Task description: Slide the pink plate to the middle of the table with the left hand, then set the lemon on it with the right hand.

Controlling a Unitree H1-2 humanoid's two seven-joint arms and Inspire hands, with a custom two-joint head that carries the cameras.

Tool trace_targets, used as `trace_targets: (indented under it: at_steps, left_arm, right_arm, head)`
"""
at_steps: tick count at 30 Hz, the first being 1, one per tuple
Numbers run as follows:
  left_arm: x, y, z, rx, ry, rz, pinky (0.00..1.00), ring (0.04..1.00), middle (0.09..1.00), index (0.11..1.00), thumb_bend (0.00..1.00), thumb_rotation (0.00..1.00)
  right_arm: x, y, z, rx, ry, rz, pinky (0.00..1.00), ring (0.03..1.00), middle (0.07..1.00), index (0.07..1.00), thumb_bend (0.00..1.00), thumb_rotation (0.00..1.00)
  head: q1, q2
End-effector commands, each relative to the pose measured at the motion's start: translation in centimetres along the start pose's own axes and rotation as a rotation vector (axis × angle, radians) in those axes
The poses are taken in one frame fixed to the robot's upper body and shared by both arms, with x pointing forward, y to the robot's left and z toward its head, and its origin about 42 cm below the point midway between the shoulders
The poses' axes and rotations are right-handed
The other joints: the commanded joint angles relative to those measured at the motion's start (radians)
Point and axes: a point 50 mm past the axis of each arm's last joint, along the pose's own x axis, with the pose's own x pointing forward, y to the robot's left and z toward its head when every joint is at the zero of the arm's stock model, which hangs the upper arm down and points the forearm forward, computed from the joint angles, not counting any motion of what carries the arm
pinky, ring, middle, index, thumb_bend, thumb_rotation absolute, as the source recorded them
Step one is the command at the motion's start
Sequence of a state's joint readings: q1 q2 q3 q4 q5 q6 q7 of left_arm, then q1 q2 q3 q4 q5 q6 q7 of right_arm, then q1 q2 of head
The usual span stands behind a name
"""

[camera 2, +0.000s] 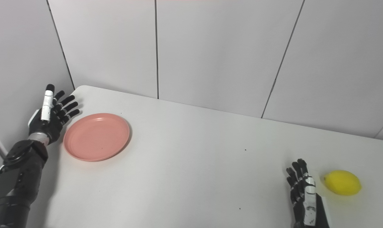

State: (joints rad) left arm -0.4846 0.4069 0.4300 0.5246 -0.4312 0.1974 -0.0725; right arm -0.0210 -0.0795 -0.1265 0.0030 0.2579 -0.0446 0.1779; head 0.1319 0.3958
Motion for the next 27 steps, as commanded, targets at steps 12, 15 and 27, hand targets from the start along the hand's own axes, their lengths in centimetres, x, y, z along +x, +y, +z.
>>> trace_targets:
  at_steps: [12, 15, 27]
  left_arm:
    - [1.8, 0.7, 2.5, 0.007, -0.11, -0.006, 0.76, 0.797, 0.824, 0.863, 0.93, 0.76]
    - [1.8, 0.5, 2.1, 0.004, -0.104, -0.009, 0.76, 0.79, 0.809, 0.861, 0.92, 0.76]
    - [1.4, -0.5, -0.5, 0.013, -0.057, -0.05, 0.79, 0.82, 0.857, 0.876, 0.87, 0.78]
  right_arm:
    - [-3.1, 0.4, -3.6, 0.059, 0.14, -0.035, 1.0, 0.951, 0.968, 0.961, 0.64, 1.0]
    - [-3.0, 0.4, -3.6, 0.061, 0.14, -0.032, 1.0, 0.953, 0.971, 0.963, 0.64, 1.0]
    - [-3.1, 0.9, -3.6, 0.061, 0.138, -0.034, 1.0, 0.949, 0.967, 0.961, 0.65, 1.0]
  head:
    - [0.0, 0.003]
    - [0.0, 0.003]
    - [-0.009, 0.007]
